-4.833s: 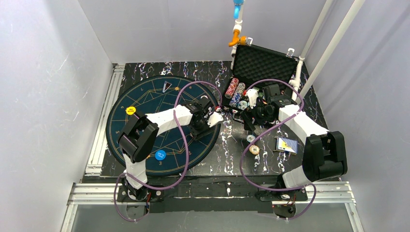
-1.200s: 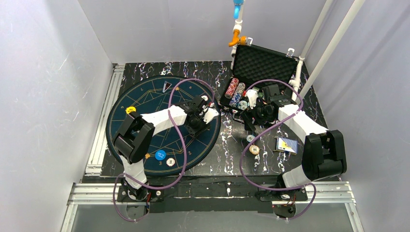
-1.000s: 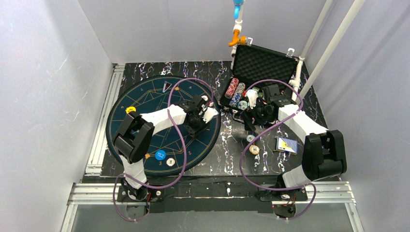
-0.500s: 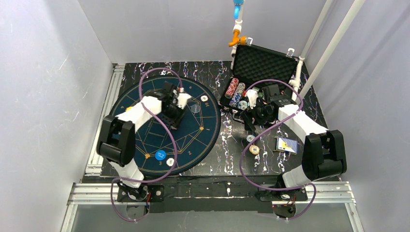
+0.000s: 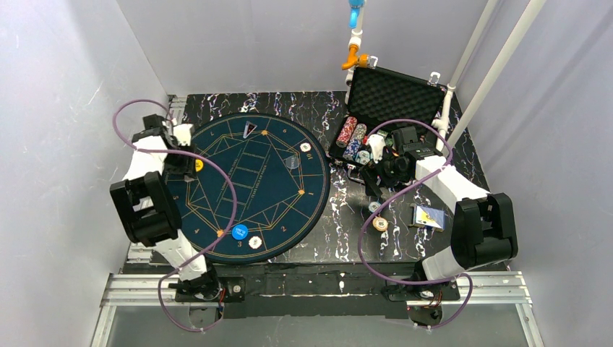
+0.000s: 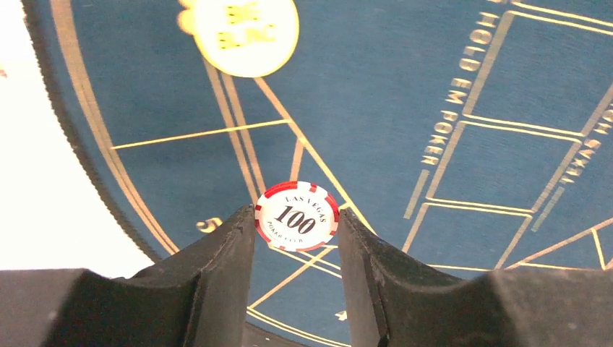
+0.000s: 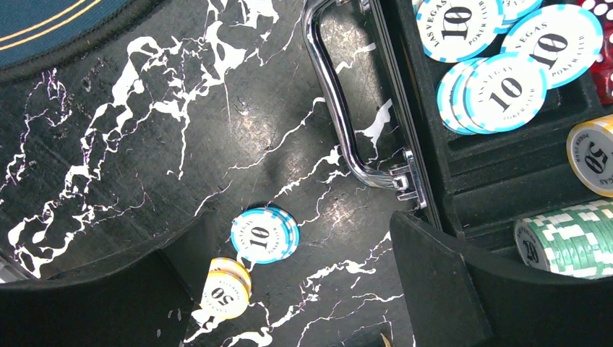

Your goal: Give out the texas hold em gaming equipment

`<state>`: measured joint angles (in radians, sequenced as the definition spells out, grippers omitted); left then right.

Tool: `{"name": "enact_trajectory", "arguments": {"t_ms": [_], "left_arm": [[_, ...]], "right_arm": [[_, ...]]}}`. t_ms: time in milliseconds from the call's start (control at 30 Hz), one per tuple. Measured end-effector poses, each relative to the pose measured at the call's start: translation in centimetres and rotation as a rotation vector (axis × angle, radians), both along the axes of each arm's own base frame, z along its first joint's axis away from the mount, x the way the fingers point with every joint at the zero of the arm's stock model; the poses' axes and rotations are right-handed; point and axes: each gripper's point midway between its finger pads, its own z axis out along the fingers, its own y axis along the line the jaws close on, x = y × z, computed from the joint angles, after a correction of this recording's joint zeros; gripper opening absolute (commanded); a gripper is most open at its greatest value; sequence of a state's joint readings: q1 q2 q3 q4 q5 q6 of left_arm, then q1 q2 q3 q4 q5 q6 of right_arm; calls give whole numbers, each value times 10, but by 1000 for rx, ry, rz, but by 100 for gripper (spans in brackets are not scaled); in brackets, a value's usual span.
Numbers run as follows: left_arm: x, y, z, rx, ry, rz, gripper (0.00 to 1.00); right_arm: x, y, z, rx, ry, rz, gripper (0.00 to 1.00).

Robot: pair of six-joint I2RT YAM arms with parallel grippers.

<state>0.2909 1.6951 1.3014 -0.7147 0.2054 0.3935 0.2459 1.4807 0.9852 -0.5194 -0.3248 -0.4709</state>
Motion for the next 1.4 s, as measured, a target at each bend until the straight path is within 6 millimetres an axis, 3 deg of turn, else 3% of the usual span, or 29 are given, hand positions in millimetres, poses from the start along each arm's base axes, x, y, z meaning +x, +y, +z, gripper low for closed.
{"name": "enact_trajectory", "arguments": {"t_ms": [100,233,500,900,1100,1167,1300,1400], "left_arm": [[6,31,-8,1,8,52,30],[10,51,-28,-7,45,77,30],[27,61,-51,-1,57,65,30],[49,79,-43,63,-5,61,31],[51,82,-56,66,18,52,33],[50,82,-61,66,27,49,38],[51,84,-61,75,23,43,63],[53,86,-61,85,17,42,75]], "right_arm": [[0,0,-3,-3,9,0,97],[-1,0,-6,-5,19,0,97],[-1,-1,-10,-9,29,2,97],[-1,-1,-10,-13,29,1,97],[-1,-1,-11,-14,31,0,97],[-1,-2,-12,-16,34,0,97],[-1,-2,-14,-19,40,-1,97],[-1,-2,-14,-19,42,-1,97]]}}
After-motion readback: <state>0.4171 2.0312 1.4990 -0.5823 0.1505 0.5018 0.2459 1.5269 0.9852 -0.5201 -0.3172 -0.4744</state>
